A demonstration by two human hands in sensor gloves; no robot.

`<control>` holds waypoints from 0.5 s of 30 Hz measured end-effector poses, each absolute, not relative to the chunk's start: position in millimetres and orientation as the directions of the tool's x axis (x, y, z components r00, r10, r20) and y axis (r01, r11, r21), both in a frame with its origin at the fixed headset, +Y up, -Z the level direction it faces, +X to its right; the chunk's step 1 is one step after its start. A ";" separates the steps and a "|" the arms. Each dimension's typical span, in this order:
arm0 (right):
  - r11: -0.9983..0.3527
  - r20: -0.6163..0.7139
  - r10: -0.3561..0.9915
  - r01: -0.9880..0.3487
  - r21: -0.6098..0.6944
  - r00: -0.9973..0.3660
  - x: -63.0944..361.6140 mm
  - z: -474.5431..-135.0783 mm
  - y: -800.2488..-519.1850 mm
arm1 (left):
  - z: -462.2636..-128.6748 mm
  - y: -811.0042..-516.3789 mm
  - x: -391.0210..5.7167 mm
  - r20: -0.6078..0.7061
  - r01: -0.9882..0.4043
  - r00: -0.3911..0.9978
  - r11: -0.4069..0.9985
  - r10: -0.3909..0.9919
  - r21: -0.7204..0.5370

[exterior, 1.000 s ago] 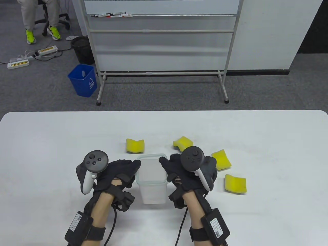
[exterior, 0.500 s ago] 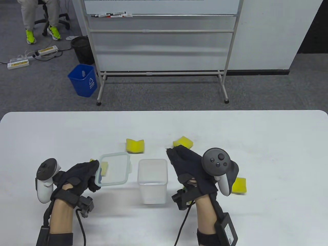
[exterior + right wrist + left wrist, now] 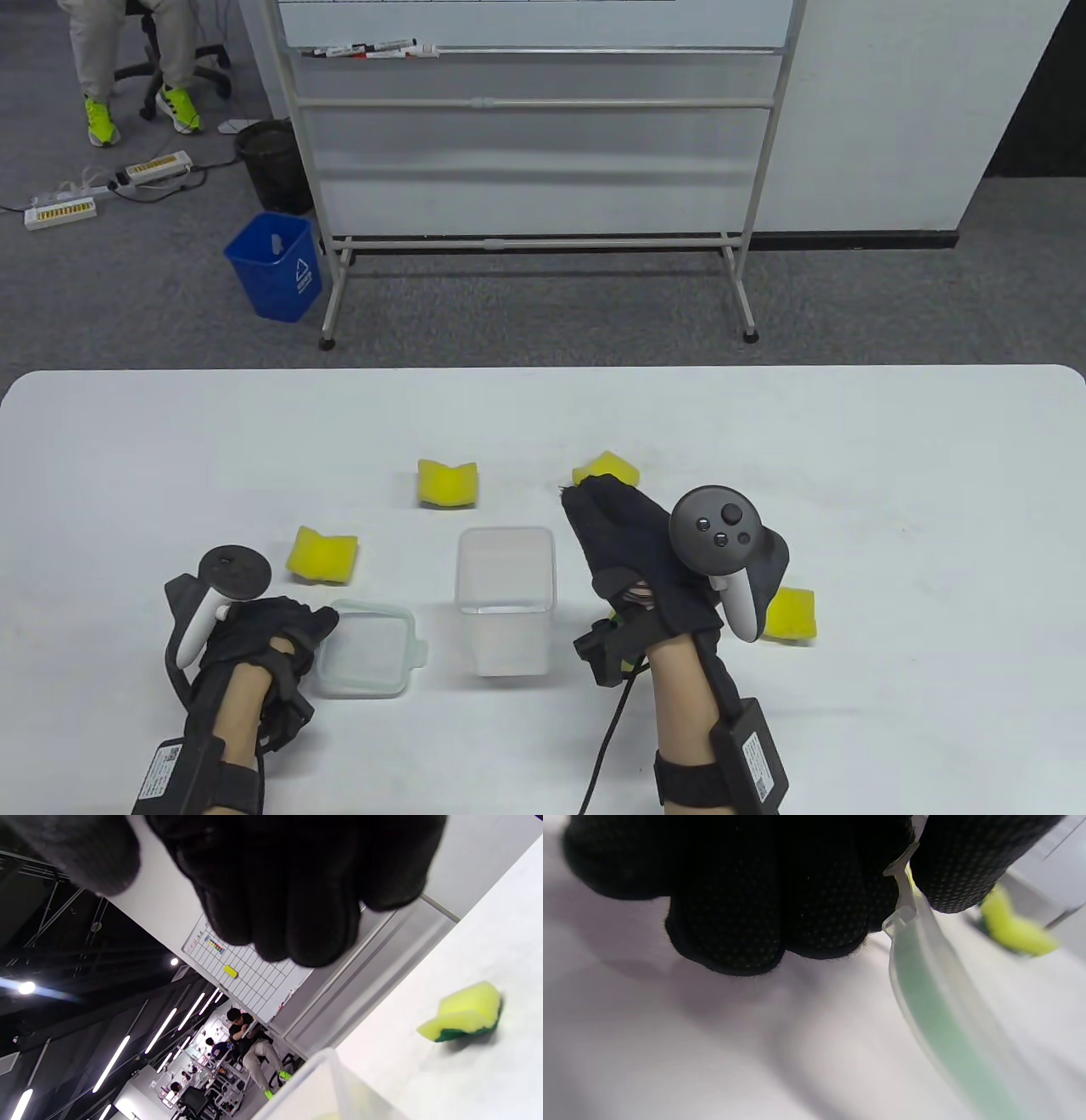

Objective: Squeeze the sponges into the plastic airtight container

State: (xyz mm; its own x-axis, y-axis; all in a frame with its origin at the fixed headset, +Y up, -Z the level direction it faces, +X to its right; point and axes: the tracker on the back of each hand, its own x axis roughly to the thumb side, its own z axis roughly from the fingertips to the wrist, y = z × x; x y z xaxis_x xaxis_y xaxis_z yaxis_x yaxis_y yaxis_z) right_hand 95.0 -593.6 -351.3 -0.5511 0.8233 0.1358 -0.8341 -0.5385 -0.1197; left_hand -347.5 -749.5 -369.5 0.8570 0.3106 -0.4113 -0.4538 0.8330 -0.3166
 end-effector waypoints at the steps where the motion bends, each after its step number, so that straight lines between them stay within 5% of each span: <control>1: -0.539 0.135 0.823 -0.834 -0.119 -0.552 94.8 -351.4 -593.8 | -370.0 -749.8 -345.0 -0.413 -0.388 0.879 0.863 0.240 -0.324; 10: -0.522 0.133 0.835 -0.845 -0.119 -0.534 97.7 -350.8 -593.1 | -367.2 -725.9 -319.2 -0.435 -0.065 0.896 0.946 -0.085 -0.319; 12: -0.515 0.133 0.839 -0.849 -0.121 -0.528 98.8 -350.4 -592.9 | -362.9 -704.3 -308.9 -0.429 -0.003 0.899 0.979 -0.085 -0.202; 15: -0.507 0.139 0.843 -0.853 -0.119 -0.520 99.0 -350.3 -592.3 | -366.4 -688.6 -287.8 -0.238 -0.063 0.970 0.996 0.048 -0.056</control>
State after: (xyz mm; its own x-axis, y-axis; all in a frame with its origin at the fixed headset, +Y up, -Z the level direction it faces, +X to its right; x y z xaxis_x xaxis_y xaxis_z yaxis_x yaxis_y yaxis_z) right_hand 99.0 -592.3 -350.3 -0.5203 0.8426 0.1388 -0.8534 -0.5074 -0.1193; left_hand -287.8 -688.6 -366.4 0.9700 0.0483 -0.2382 -0.0634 0.9964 -0.0564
